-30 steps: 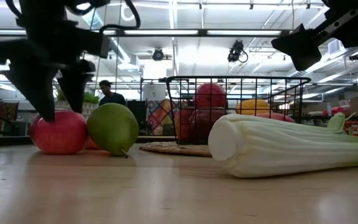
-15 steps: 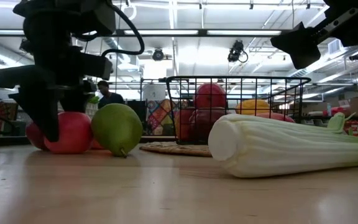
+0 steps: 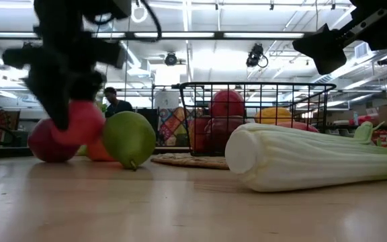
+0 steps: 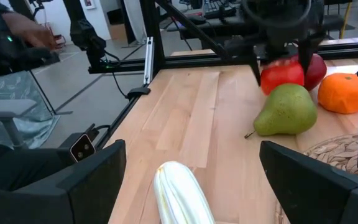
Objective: Build produce basket
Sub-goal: Put the red apple into the black wire basket
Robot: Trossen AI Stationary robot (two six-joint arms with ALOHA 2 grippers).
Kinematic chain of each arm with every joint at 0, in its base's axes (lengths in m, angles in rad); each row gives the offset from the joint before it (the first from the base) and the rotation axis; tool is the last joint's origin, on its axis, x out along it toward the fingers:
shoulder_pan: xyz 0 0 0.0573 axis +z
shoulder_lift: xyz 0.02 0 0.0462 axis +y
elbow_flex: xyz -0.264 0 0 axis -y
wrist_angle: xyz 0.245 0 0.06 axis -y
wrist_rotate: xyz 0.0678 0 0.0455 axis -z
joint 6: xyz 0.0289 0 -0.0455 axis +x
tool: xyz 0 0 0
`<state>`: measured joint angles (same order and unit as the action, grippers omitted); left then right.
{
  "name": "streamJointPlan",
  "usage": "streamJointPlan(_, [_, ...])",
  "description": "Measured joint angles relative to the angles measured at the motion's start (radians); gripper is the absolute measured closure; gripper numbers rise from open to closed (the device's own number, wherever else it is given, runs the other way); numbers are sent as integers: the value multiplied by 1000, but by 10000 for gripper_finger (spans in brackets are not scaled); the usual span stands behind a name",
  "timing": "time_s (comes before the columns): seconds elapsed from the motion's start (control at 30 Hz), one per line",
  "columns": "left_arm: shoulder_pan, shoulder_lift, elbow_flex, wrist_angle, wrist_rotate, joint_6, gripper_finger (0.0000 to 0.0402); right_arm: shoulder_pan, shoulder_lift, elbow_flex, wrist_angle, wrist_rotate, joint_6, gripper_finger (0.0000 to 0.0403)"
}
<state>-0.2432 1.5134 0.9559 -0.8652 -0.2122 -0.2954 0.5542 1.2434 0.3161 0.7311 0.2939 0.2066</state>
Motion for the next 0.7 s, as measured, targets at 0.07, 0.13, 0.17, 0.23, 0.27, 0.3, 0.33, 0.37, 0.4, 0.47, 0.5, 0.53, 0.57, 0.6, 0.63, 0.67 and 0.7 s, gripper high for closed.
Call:
streamJointPlan(0.07, [0, -5, 66, -65, -23, -1, 47, 0, 0, 0, -1, 0, 0, 30])
streamJointPlan(0.13, [-1, -20, 131, -126, -53, -8, 47, 0, 0, 0, -2, 0, 0, 30])
streamJointPlan(0.17, [-1, -26, 166, -150, -65, -8, 47, 0, 0, 0, -4, 0, 0, 30])
streamJointPlan(0.23, [-3, -33, 227, -148, -80, -8, 47, 0, 0, 0, -8, 0, 0, 30])
streamJointPlan(0.27, [-7, -39, 252, -148, -81, -8, 47, 0, 0, 0, -7, 0, 0, 30])
streamJointPlan(0.3, [-8, -44, 277, -150, -82, -7, 47, 0, 0, 0, -11, 0, 2, 30])
streamJointPlan(0.33, [-8, -48, 303, -140, -83, -2, 47, 0, 0, 0, -15, 0, 1, 30])
streamJointPlan(0.37, [-9, -53, 324, -120, -83, 2, 47, 0, 0, 0, -13, 0, 1, 30])
streamJointPlan(0.4, [-10, -57, 343, -119, -81, 2, 47, 0, 0, 0, -8, 0, 1, 30])
streamJointPlan(0.47, [-10, -65, 380, -112, -79, 3, 47, 0, 0, 0, -15, 0, 3, 30])
streamJointPlan(0.5, [-13, -73, 395, -96, -76, 4, 47, 0, 0, 0, -14, 0, 1, 30])
streamJointPlan(0.53, [-16, -84, 407, -91, -70, 3, 47, 0, 0, 0, -8, 0, 1, 30])
streamJointPlan(0.57, [-18, -94, 419, -88, -64, 3, 47, 0, 0, 0, -9, 0, 3, 30])
streamJointPlan(0.6, [-19, -105, 433, -68, -58, 3, 47, 0, 0, 0, -14, 0, 3, 30])
streamJointPlan(0.63, [-22, -118, 444, -47, -54, 3, 47, 0, 0, 0, -14, 0, 2, 30])
streamJointPlan(0.67, [-25, -129, 455, -36, -51, 1, 47, 0, 0, 0, -9, 0, 2, 30])
streamJointPlan(0.7, [-26, -141, 466, -18, -42, 0, 47, 0, 0, 0, -10, 0, 2, 30])
